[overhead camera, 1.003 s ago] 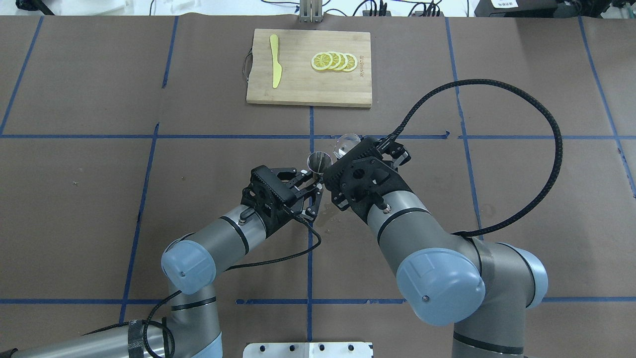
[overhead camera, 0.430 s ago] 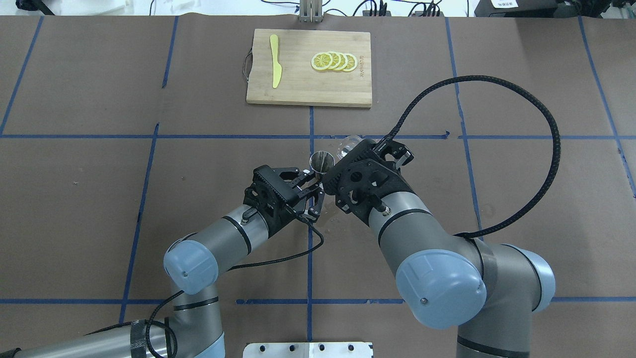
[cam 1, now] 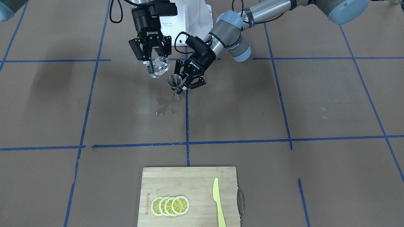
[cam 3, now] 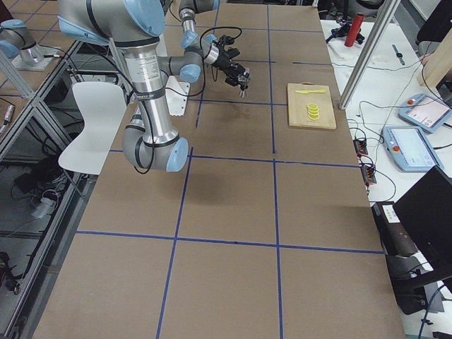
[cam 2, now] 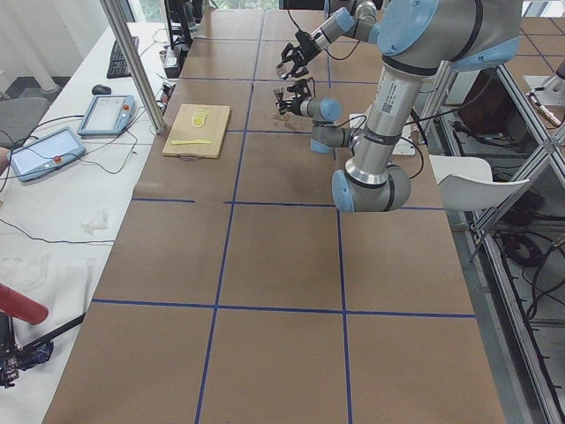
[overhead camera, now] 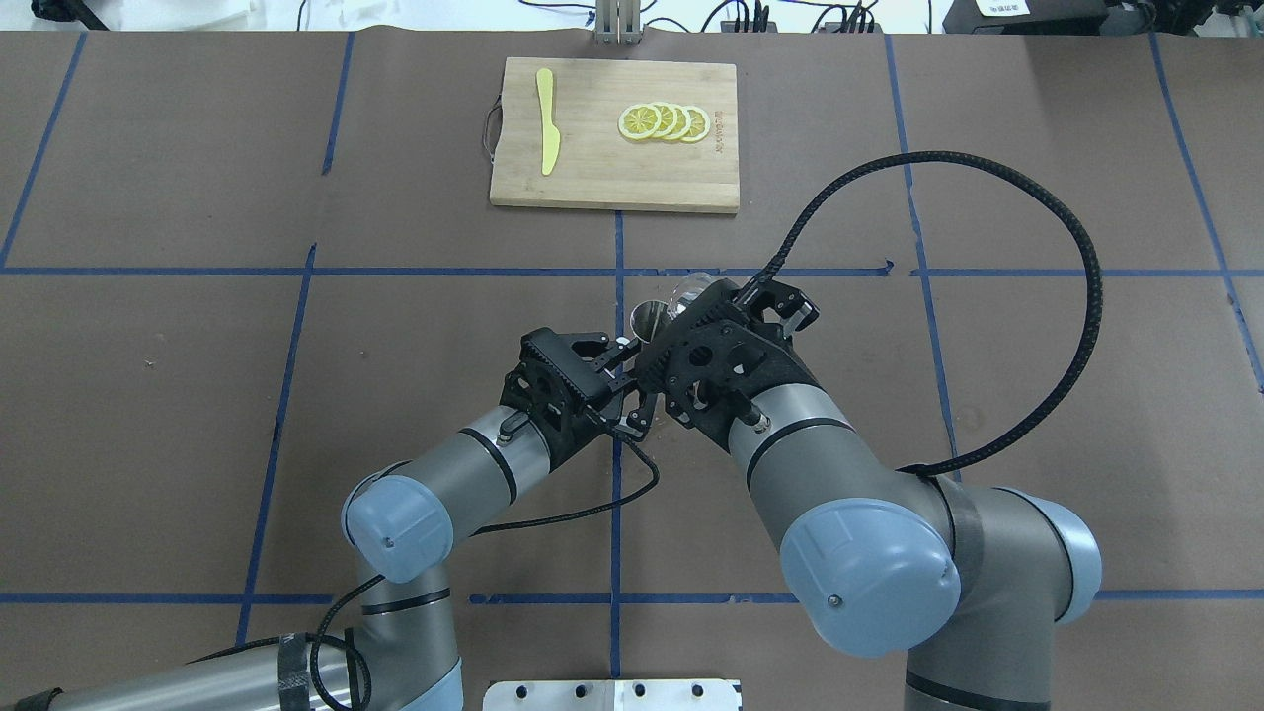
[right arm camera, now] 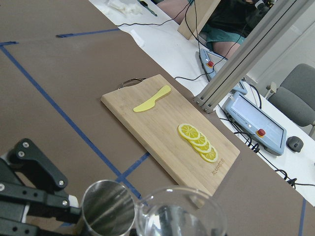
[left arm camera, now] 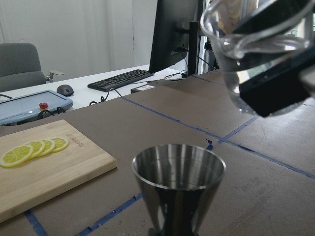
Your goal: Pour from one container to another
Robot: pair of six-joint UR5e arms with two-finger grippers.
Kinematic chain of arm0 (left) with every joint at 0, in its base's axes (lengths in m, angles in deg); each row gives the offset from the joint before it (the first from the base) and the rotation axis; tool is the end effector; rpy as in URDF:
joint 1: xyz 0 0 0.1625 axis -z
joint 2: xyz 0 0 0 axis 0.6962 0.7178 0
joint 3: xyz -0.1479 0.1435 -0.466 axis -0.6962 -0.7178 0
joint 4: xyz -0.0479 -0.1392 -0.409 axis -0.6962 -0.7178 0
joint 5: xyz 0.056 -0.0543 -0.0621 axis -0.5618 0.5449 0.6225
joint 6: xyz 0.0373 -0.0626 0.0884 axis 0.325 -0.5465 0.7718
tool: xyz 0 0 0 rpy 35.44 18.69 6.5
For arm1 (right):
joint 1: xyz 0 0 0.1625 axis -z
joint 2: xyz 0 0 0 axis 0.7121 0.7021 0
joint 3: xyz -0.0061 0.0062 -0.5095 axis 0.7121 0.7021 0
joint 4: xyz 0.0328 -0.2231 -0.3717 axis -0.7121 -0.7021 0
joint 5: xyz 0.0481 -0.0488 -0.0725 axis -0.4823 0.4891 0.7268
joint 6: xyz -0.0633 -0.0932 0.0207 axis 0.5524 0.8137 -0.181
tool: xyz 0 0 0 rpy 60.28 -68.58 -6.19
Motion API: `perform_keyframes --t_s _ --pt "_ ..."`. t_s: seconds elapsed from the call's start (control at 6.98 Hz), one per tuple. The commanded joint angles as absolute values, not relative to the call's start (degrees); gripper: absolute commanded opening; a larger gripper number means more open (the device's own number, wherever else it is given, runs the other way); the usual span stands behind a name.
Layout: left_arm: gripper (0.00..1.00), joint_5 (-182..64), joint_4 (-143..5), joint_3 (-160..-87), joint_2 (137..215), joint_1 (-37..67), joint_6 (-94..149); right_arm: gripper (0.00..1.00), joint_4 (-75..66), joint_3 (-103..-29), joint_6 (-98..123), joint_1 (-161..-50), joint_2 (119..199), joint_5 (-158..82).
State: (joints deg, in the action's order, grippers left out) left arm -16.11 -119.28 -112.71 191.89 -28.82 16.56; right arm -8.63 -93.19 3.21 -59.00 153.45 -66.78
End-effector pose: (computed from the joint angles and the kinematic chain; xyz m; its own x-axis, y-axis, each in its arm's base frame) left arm 0.6745 -0.3741 0.2757 0.4941 0.7083 -0.5042 0.4646 0.2750 0.8417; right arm -0.5121 -0.3343 0.2284 0.8393 -0.5230 0.1485 0.0618 0.3631 0.9297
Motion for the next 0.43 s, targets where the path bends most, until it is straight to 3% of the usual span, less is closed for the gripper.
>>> perform_keyframes --t_s 0.0,0.29 --pt "0.00 -16.1 -119.3 -112.5 192.4 -29.2 16.6 0.22 -10.3 -93.2 3.5 -59.0 152.7 -66.8" --pt "0.00 -16.1 -119.3 -112.5 192.5 -29.3 16.6 0.22 -11.1 -93.2 5.4 -59.0 152.6 -66.7"
